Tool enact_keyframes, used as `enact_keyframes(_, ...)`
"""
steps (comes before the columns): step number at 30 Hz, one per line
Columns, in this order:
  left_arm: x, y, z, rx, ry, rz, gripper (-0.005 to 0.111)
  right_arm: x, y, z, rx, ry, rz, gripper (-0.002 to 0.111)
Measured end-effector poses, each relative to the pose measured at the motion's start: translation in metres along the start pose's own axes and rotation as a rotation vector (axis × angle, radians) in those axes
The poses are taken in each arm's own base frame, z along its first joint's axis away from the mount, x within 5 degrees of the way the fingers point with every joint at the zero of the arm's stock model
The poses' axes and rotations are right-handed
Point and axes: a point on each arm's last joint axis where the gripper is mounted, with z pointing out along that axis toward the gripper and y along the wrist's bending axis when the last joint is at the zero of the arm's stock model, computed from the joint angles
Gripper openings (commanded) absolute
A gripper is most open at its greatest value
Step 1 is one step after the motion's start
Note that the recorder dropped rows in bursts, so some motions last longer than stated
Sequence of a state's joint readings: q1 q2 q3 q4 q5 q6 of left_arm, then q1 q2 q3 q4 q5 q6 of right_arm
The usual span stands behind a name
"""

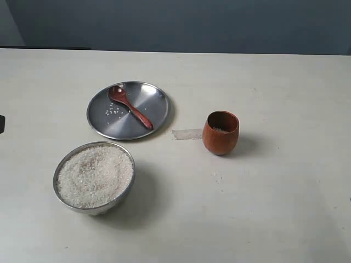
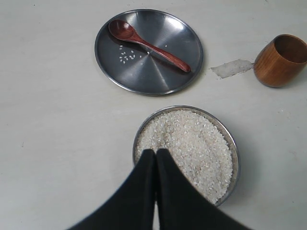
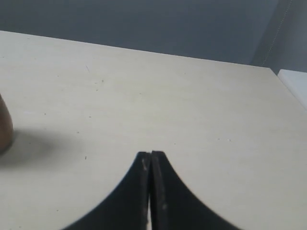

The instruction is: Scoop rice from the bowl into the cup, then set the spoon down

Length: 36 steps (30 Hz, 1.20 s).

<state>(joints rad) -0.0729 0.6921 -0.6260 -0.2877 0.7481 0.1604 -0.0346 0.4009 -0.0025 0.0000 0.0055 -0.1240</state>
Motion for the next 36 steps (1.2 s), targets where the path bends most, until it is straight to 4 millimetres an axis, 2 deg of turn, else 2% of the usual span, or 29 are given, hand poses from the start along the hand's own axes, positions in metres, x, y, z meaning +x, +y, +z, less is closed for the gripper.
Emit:
enact_keyframes(15,0.000,0.000,0.000,0.000,0.000,0.000,0.000,-0.004,-0.001,-0.030,0.027,-0.218,0.000,0.000)
enact_keyframes(27,0.000,0.000,0.000,0.000,0.000,0.000,0.000,0.010,0.001,-0.031,0.010,-0.083,-0.002,0.000)
enact_keyframes(36,0.000,0.000,0.000,0.000,0.000,0.000,0.000,0.009,0.001,-0.031,0.011,-0.087,-0.002,0.000)
